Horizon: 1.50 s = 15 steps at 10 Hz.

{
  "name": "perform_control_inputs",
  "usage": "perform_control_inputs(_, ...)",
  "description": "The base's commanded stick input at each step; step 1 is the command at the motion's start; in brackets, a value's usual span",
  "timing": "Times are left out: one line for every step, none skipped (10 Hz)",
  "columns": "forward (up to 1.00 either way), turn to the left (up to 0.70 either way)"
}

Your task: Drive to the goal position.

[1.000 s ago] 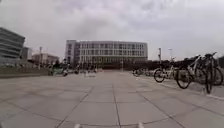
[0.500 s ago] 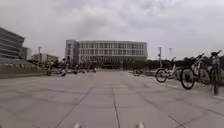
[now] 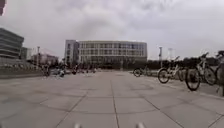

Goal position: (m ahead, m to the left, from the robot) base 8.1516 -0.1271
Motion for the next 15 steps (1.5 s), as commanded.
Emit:
perform_control_inputs(0.5,0.0)
perform_control_inputs(0.5,0.0)
perform_control_inputs(0.5,0.0)
perform_control_inputs(0.5,0.0)
perform_control_inputs(0.5,0.0)
perform_control_inputs(0.5,0.0)
perform_control_inputs(0.5,0.0)
perform_control_inputs(0.5,0.0)
perform_control_inputs(0.5,0.0)
perform_control_inputs(0.5,0.0)
perform_control_inputs(0.5,0.0)
perform_control_inputs(0.5,0.0)
perform_control_inputs(0.5,0.0)
perform_control_inputs(0.5,0.0)
perform_control_inputs(0.5,0.0)
